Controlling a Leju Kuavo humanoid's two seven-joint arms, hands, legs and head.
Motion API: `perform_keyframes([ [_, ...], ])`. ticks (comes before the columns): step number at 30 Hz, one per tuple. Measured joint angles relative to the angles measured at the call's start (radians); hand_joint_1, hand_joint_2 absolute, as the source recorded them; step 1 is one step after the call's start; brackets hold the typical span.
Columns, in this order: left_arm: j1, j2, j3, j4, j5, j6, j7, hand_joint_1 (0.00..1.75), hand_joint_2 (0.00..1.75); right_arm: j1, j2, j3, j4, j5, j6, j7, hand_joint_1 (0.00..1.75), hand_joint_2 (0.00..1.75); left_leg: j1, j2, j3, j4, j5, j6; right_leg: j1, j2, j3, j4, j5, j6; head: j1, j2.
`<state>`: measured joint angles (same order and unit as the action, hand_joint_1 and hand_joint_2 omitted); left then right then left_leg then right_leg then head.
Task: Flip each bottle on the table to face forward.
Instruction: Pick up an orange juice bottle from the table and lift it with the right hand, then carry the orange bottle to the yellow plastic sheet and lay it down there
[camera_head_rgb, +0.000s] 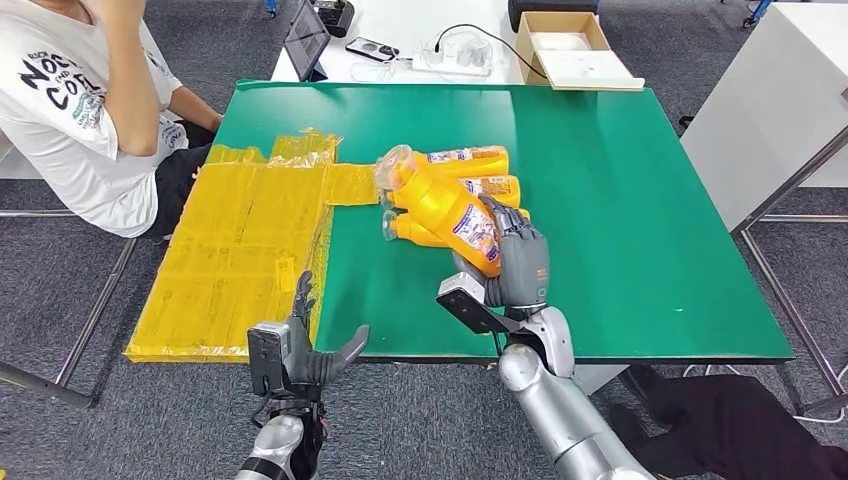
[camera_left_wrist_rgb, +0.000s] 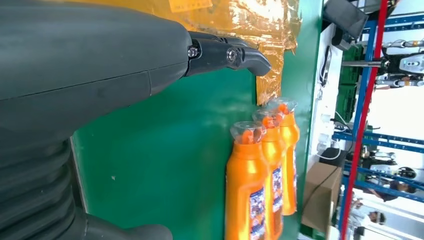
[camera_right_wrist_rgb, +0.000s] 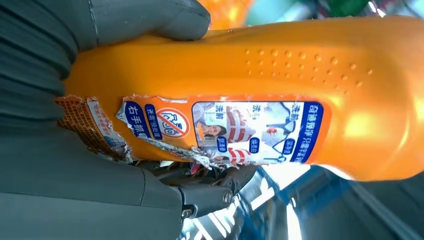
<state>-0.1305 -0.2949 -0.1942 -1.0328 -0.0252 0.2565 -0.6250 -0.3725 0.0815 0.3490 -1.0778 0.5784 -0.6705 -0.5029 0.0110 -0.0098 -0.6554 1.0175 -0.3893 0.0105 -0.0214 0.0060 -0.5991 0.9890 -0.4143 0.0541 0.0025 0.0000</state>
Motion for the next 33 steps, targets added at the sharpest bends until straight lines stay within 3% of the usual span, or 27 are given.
perform_keyframes([
  [5, -0.017, 0.000, -0.031, -0.009, 0.044, -0.069, 0.014, 0.00, 1.75, 0.047, 0.057, -0.112, -0.079, 0.035, -0.018, -0.138, 1.75, 1.75, 0.000, 0.001, 0.001, 0.000, 0.000, 0.000, 0.000, 0.000, 0.000, 0.000, 0.000, 0.000, 0.000, 0.000],
  [10, -0.032, 0.002, -0.060, -0.045, 0.133, -0.234, 0.055, 0.00, 1.75, 0.075, 0.072, -0.132, -0.074, -0.055, -0.012, -0.188, 1.75, 1.75, 0.000, 0.001, 0.000, 0.000, 0.000, 0.000, 0.000, 0.000, 0.000, 0.000, 0.000, 0.000, 0.000, 0.000],
  [16, -0.044, 0.003, -0.092, -0.095, 0.218, -0.366, 0.098, 0.00, 1.75, 0.092, 0.077, -0.061, -0.016, -0.117, 0.009, -0.193, 1.75, 1.75, 0.000, 0.001, 0.000, 0.000, 0.000, 0.000, 0.000, 0.000, 0.000, 0.000, 0.000, 0.000, 0.000, 0.000],
  [25, -0.053, 0.005, -0.121, -0.115, 0.281, -0.453, 0.119, 0.00, 1.75, 0.089, 0.093, 0.047, 0.075, -0.147, 0.056, -0.194, 1.75, 1.75, 0.000, 0.001, 0.000, 0.000, 0.000, 0.000, 0.000, 0.000, 0.000, 0.000, 0.000, 0.000, 0.000, 0.000],
  [33, -0.065, 0.005, -0.141, -0.105, 0.299, -0.465, 0.133, 0.00, 1.75, 0.046, 0.129, 0.142, 0.167, -0.146, 0.061, -0.194, 1.75, 1.75, 0.000, 0.001, 0.000, 0.000, 0.000, 0.000, 0.000, 0.000, 0.000, 0.000, 0.000, 0.000, 0.000, 0.000],
])
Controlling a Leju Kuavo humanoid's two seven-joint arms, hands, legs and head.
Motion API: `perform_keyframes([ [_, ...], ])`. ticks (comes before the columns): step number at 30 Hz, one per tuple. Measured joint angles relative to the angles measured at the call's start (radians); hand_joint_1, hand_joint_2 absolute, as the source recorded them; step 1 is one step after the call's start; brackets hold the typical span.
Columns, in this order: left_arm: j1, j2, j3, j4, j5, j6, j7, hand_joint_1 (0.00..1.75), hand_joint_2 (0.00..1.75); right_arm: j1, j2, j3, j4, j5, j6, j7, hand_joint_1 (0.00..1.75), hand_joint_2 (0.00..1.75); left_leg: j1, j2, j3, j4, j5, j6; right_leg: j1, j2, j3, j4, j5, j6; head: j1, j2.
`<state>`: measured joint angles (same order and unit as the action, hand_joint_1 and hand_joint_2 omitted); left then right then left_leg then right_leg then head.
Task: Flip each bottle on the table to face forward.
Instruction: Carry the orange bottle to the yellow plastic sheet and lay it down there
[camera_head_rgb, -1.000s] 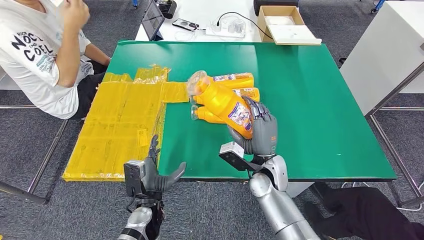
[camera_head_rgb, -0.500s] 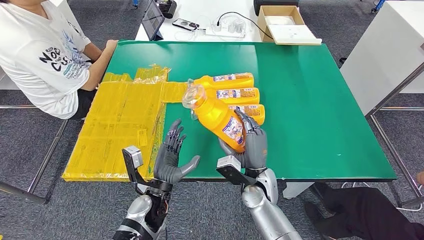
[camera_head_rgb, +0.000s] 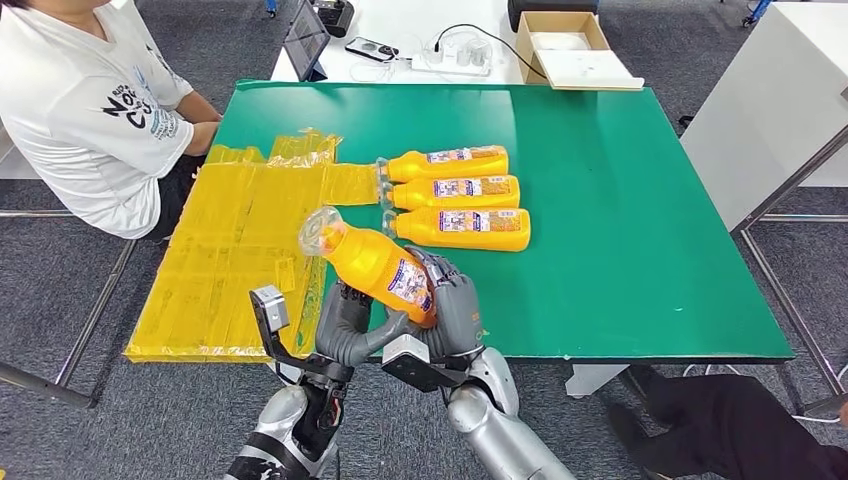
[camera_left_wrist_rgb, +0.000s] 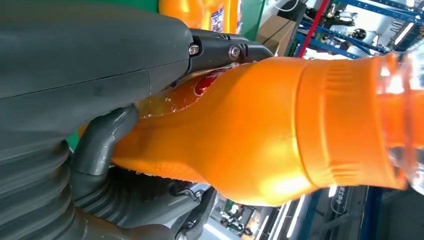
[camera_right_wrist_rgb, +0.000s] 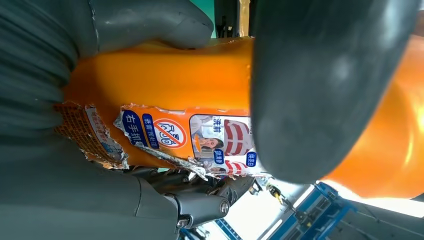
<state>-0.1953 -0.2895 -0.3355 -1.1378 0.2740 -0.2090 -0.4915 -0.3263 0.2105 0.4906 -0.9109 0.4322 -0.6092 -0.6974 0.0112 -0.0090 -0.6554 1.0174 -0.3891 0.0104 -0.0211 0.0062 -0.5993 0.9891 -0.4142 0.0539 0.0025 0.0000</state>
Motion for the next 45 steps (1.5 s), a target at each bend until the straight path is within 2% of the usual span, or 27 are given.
perform_keyframes([
  [7, -0.009, 0.000, -0.002, 0.035, 0.018, 0.017, -0.005, 0.00, 1.75, -0.036, 0.032, 0.077, 0.094, 0.003, 0.043, 0.004, 1.75, 1.75, 0.000, 0.000, 0.000, 0.000, 0.000, 0.000, 0.000, 0.000, -0.001, 0.000, 0.000, 0.000, 0.000, 0.000],
  [15, 0.000, 0.001, 0.027, 0.067, 0.040, 0.032, -0.020, 0.00, 1.75, -0.036, 0.034, 0.152, 0.158, -0.047, 0.104, 0.005, 1.75, 1.75, 0.000, 0.001, 0.000, 0.000, 0.000, 0.000, 0.000, 0.000, -0.002, 0.000, 0.000, 0.000, 0.000, 0.000],
  [19, 0.012, 0.001, 0.043, 0.070, 0.068, 0.031, -0.033, 0.25, 1.75, -0.042, 0.035, 0.173, 0.188, -0.054, 0.133, 0.004, 1.75, 1.75, 0.000, 0.001, 0.000, 0.000, 0.000, 0.000, 0.000, 0.000, -0.003, 0.000, 0.000, 0.000, 0.000, 0.000],
  [22, 0.019, 0.001, 0.048, 0.070, 0.075, 0.031, -0.034, 0.28, 1.75, -0.045, 0.035, 0.180, 0.205, -0.056, 0.138, 0.004, 1.75, 1.75, 0.000, 0.001, -0.001, 0.000, 0.000, 0.000, 0.000, 0.000, -0.003, 0.000, 0.000, 0.000, 0.000, 0.000],
  [26, 0.023, 0.001, 0.051, 0.070, 0.078, 0.031, -0.035, 1.75, 1.75, -0.050, 0.036, 0.185, 0.216, -0.057, 0.138, 0.004, 1.75, 1.75, 0.000, 0.001, -0.001, 0.000, 0.000, 0.000, 0.000, 0.000, -0.003, 0.000, 0.000, 0.000, 0.000, 0.000],
  [30, 0.027, 0.001, 0.056, 0.069, 0.090, 0.029, -0.037, 1.75, 1.75, -0.054, 0.039, 0.189, 0.228, -0.056, 0.137, 0.004, 1.75, 1.75, 0.000, 0.002, -0.001, 0.000, 0.000, 0.000, 0.000, 0.000, -0.003, 0.000, 0.000, 0.000, 0.000, 0.000],
  [34, 0.033, 0.001, 0.059, 0.060, 0.103, 0.022, -0.039, 1.75, 1.75, -0.058, 0.046, 0.181, 0.243, -0.034, 0.106, 0.004, 0.49, 1.75, 0.000, 0.003, -0.001, 0.000, 0.000, 0.000, 0.000, 0.001, -0.003, 0.000, 0.000, 0.000, 0.000, 0.000],
  [40, 0.034, 0.001, 0.063, 0.039, 0.104, 0.019, -0.038, 1.75, 1.75, -0.068, 0.063, 0.158, 0.263, -0.001, 0.067, 0.018, 0.49, 1.75, 0.000, 0.003, 0.000, 0.000, 0.000, 0.000, 0.000, 0.001, -0.003, 0.000, 0.000, 0.000, 0.000, 0.000],
  [41, 0.034, 0.001, 0.063, 0.038, 0.104, 0.019, -0.037, 1.75, 1.75, -0.068, 0.065, 0.156, 0.264, 0.000, 0.067, 0.018, 0.37, 1.75, 0.000, 0.003, 0.000, 0.000, 0.000, 0.000, 0.000, 0.001, -0.003, 0.000, 0.000, 0.000, 0.000, 0.000],
  [44, 0.034, 0.002, 0.064, 0.034, 0.104, 0.020, -0.036, 1.75, 1.75, -0.070, 0.069, 0.151, 0.268, 0.002, 0.062, 0.018, 0.00, 0.44, 0.000, 0.003, 0.000, 0.000, 0.000, 0.000, 0.000, 0.001, -0.003, 0.000, 0.000, 0.000, 0.000, 0.000],
  [45, 0.034, 0.002, 0.064, 0.033, 0.103, 0.020, -0.036, 1.75, 1.75, -0.070, 0.069, 0.148, 0.269, 0.003, 0.056, 0.018, 0.00, 0.00, 0.000, 0.003, -0.001, 0.000, 0.000, 0.000, 0.000, 0.001, -0.003, 0.000, 0.000, 0.000, 0.000, 0.000],
])
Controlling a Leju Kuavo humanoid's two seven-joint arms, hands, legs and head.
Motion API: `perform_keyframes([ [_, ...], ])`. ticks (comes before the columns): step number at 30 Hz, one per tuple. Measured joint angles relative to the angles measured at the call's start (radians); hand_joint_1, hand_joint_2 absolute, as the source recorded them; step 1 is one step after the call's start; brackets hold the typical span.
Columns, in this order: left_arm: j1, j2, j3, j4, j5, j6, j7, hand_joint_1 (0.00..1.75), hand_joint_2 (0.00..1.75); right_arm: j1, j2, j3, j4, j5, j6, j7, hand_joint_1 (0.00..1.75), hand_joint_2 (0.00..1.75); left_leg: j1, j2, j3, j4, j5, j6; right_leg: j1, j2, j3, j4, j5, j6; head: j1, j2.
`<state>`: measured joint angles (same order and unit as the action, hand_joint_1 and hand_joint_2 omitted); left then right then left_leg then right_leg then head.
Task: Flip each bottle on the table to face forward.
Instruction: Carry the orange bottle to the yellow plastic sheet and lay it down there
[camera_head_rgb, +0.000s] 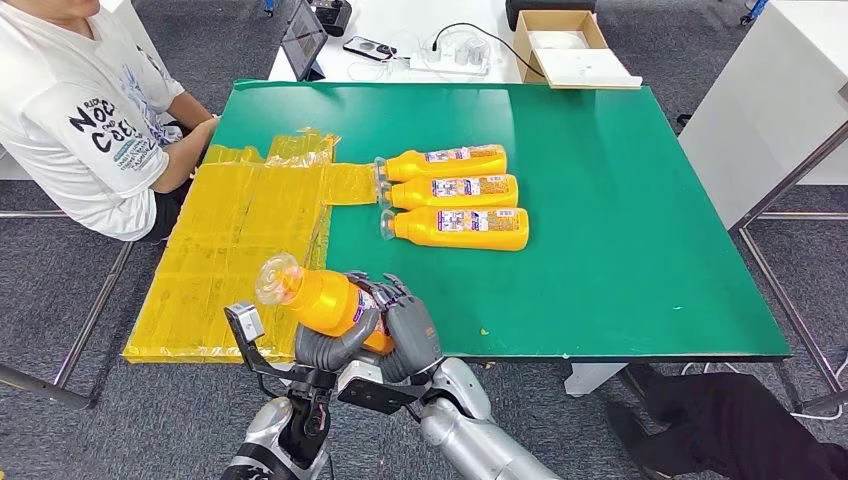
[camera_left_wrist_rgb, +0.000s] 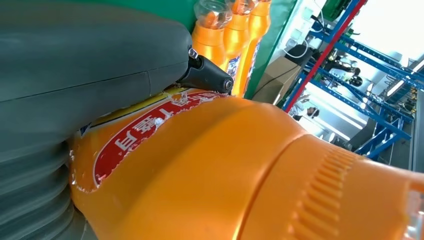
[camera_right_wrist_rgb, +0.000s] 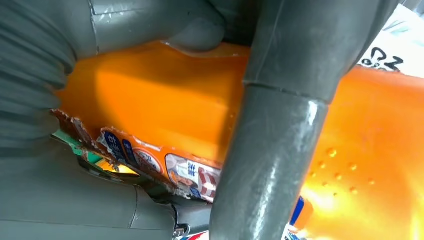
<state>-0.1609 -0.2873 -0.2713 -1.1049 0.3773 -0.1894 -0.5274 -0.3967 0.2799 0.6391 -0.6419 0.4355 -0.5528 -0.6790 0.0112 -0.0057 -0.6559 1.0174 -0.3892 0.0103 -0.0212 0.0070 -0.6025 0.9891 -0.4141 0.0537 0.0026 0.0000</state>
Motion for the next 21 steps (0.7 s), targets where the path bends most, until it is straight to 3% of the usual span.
perform_keyframes([
  [5, 0.001, 0.000, 0.000, -0.012, -0.005, 0.009, 0.001, 1.75, 1.75, -0.008, 0.005, -0.020, 0.001, -0.005, -0.022, 0.000, 0.00, 0.00, 0.000, 0.000, 0.000, 0.000, 0.000, 0.000, 0.000, 0.000, 0.000, 0.000, 0.000, 0.000, 0.000, 0.000],
  [11, -0.003, -0.004, -0.002, -0.050, -0.051, 0.090, -0.032, 1.75, 1.75, -0.006, 0.014, -0.061, -0.043, -0.012, -0.024, 0.000, 0.00, 0.00, 0.000, 0.000, 0.000, 0.000, 0.000, 0.000, 0.000, 0.000, 0.000, 0.000, 0.000, 0.000, 0.000, 0.000],
  [21, -0.007, -0.006, -0.009, -0.081, -0.062, 0.112, -0.045, 1.75, 1.75, 0.010, 0.019, -0.082, -0.080, -0.006, -0.028, 0.001, 0.00, 0.00, 0.000, 0.000, 0.000, 0.000, 0.000, 0.000, 0.000, 0.000, 0.000, 0.000, 0.000, 0.000, 0.000, 0.000],
])
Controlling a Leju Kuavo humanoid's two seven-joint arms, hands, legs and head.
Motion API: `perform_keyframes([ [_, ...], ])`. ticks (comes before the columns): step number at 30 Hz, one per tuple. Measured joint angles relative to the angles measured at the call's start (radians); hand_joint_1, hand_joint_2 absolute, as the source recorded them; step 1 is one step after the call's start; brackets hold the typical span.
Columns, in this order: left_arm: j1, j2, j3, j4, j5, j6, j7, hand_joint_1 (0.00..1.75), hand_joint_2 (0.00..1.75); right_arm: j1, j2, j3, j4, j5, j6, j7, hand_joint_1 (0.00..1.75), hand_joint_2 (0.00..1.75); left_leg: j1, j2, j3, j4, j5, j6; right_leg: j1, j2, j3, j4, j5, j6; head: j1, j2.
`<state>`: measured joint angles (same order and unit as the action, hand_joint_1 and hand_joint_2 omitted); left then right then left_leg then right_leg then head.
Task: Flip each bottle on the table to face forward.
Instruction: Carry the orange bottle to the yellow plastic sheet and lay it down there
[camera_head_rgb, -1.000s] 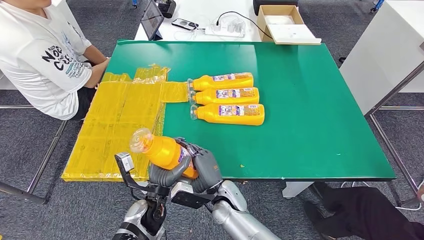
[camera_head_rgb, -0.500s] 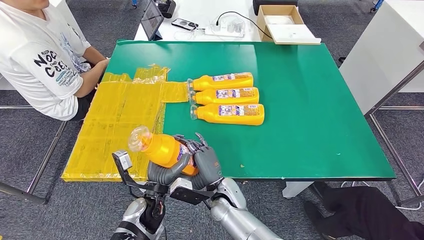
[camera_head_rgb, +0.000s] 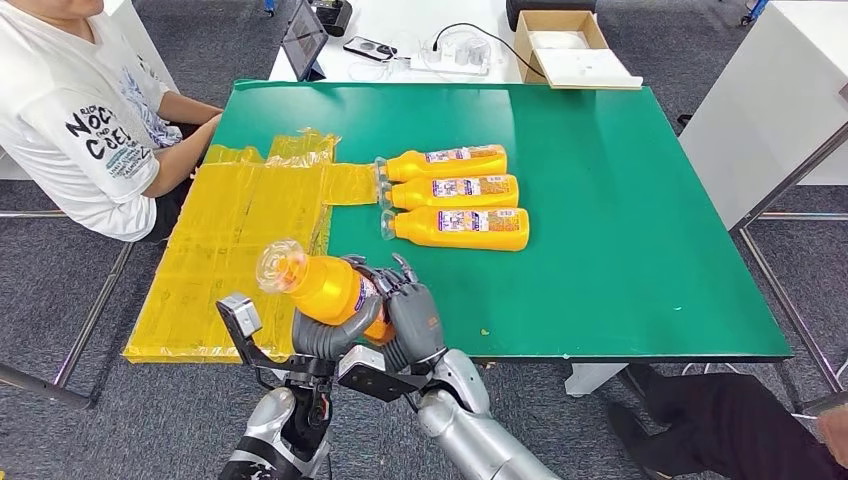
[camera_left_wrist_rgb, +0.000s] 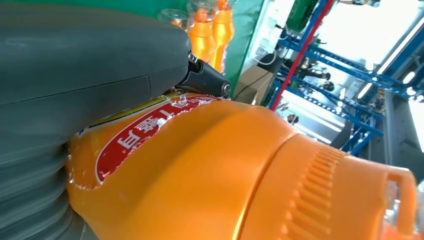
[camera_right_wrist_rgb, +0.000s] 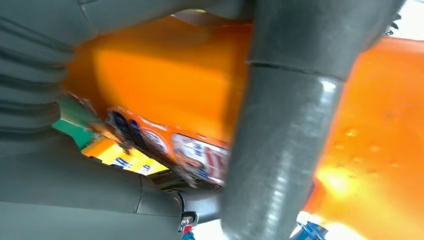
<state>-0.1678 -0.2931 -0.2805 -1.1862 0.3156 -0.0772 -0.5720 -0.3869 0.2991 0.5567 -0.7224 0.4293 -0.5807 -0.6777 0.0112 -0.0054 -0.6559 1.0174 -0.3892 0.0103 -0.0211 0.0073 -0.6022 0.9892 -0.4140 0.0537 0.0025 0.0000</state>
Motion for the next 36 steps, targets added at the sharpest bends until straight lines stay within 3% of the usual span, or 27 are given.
perform_keyframes([
  [3, -0.010, 0.000, 0.000, -0.009, -0.056, 0.083, -0.044, 1.75, 1.75, 0.015, 0.002, -0.006, -0.014, -0.003, -0.007, -0.011, 0.00, 0.00, 0.000, 0.000, 0.000, 0.000, 0.000, 0.000, 0.000, 0.000, 0.000, 0.000, 0.000, 0.000, 0.000, 0.000],
  [10, -0.078, -0.002, 0.033, -0.027, -0.249, 0.387, -0.125, 1.75, 1.75, 0.043, 0.009, -0.009, -0.119, 0.016, -0.060, -0.020, 0.00, 0.00, 0.000, -0.001, 0.000, 0.000, 0.000, 0.000, 0.000, 0.000, 0.000, 0.000, 0.000, 0.000, 0.000, 0.000],
  [25, -0.171, -0.010, 0.143, 0.002, -0.316, 0.579, -0.127, 1.75, 1.75, 0.050, 0.025, 0.015, -0.156, 0.011, -0.091, -0.022, 0.00, 0.00, 0.000, -0.002, -0.001, 0.000, 0.000, 0.000, 0.000, 0.000, 0.001, 0.000, 0.000, 0.000, 0.000, 0.000],
  [32, -0.217, 0.011, 0.152, 0.065, -0.476, 0.749, -0.127, 1.75, 1.75, 0.050, 0.027, 0.040, -0.182, -0.029, -0.104, -0.023, 0.00, 0.00, 0.000, -0.002, -0.001, 0.000, 0.000, 0.000, 0.000, 0.000, 0.001, 0.000, 0.000, 0.000, 0.000, 0.000],
  [34, -0.235, 0.018, 0.167, 0.096, -0.573, 0.760, -0.126, 1.75, 1.75, 0.053, 0.026, 0.042, -0.197, -0.032, -0.106, -0.023, 0.00, 0.00, 0.000, -0.002, -0.001, 0.000, 0.001, 0.000, 0.000, 0.000, 0.000, 0.000, 0.000, 0.000, 0.000, 0.000],
  [36, -0.268, 0.024, 0.222, 0.158, -0.858, 0.768, -0.093, 1.75, 1.75, 0.060, 0.023, 0.042, -0.232, -0.037, -0.107, -0.023, 0.00, 0.00, 0.000, -0.002, -0.001, 0.000, 0.001, 0.000, 0.000, 0.000, 0.001, 0.001, 0.000, 0.000, 0.000, 0.000],
])
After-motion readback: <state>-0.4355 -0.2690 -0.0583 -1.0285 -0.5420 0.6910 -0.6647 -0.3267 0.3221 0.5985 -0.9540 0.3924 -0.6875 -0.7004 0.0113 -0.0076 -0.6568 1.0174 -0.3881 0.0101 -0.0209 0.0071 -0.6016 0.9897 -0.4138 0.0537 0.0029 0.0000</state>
